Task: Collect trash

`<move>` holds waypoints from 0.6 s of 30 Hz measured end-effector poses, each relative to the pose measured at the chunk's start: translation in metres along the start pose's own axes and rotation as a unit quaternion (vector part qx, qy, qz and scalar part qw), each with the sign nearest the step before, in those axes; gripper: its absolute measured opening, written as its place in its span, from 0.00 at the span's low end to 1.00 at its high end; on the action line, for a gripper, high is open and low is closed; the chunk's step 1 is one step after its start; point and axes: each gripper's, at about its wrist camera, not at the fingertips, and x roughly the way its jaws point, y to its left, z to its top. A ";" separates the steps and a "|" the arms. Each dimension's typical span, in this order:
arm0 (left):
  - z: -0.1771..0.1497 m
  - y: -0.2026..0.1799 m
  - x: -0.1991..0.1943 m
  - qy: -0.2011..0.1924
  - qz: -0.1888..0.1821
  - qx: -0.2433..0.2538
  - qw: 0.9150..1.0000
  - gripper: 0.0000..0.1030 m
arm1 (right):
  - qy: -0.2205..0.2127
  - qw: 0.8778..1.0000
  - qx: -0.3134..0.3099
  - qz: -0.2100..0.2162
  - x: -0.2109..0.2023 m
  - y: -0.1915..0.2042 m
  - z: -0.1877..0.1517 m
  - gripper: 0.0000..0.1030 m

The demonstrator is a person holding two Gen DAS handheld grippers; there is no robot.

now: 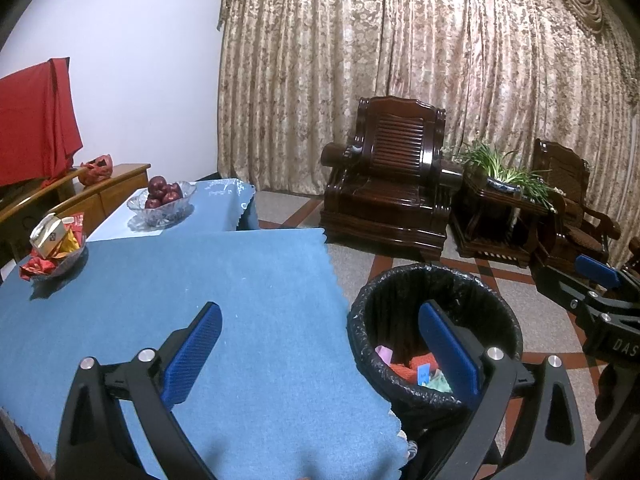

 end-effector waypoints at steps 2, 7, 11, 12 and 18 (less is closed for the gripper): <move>-0.003 0.002 0.000 0.001 0.000 0.000 1.000 0.94 | 0.000 1.000 0.000 0.000 0.001 -0.001 0.000 0.95; -0.005 0.002 0.001 0.002 0.000 0.000 1.000 0.94 | 0.001 1.000 0.001 0.000 0.000 0.000 0.001 0.95; -0.007 0.003 0.001 0.002 0.001 0.000 1.000 0.94 | 0.001 1.000 0.000 0.000 0.001 -0.001 0.001 0.95; -0.009 0.005 0.000 0.003 0.001 0.000 1.000 0.94 | 0.001 1.000 0.000 0.000 0.000 0.000 0.001 0.95; -0.009 0.005 0.001 0.003 0.001 0.001 1.000 0.94 | 0.003 1.000 0.000 -0.001 0.000 0.003 -0.001 0.95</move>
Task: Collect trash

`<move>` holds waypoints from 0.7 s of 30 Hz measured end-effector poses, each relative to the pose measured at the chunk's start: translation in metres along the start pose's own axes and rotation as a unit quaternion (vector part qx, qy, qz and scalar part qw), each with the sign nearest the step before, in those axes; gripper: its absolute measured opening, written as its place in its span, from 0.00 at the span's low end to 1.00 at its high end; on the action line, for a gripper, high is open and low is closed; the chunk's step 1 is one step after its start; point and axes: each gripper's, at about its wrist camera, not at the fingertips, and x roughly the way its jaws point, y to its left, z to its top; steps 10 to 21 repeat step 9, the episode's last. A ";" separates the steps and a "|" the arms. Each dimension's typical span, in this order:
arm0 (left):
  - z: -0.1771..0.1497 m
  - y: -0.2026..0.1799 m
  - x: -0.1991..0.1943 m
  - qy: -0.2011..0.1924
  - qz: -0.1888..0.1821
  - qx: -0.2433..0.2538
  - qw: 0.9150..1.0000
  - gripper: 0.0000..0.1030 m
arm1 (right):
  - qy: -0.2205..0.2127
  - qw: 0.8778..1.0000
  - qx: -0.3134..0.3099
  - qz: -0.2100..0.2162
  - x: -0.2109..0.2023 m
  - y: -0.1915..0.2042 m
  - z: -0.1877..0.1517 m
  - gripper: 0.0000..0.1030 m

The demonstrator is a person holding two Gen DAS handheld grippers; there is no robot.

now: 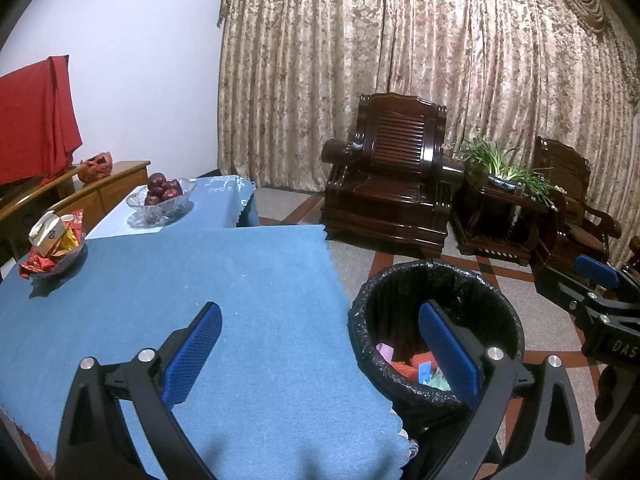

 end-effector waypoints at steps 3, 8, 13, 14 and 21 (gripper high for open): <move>-0.001 0.001 -0.001 0.000 0.001 -0.001 1.000 0.94 | 0.000 1.000 0.001 0.000 -0.001 0.001 -0.001 0.95; -0.009 0.005 0.002 0.002 0.001 -0.002 1.000 0.94 | 0.001 1.000 0.000 0.000 -0.001 0.001 -0.002 0.95; -0.006 0.003 0.003 0.002 0.001 -0.002 1.000 0.94 | 0.001 1.000 0.000 0.000 -0.001 0.001 -0.002 0.95; -0.006 0.003 0.003 0.002 0.001 -0.002 1.000 0.94 | 0.001 1.000 0.000 0.000 -0.001 0.001 -0.002 0.95; -0.006 0.003 0.003 0.002 0.001 -0.002 1.000 0.94 | 0.001 1.000 0.000 0.000 -0.001 0.001 -0.002 0.95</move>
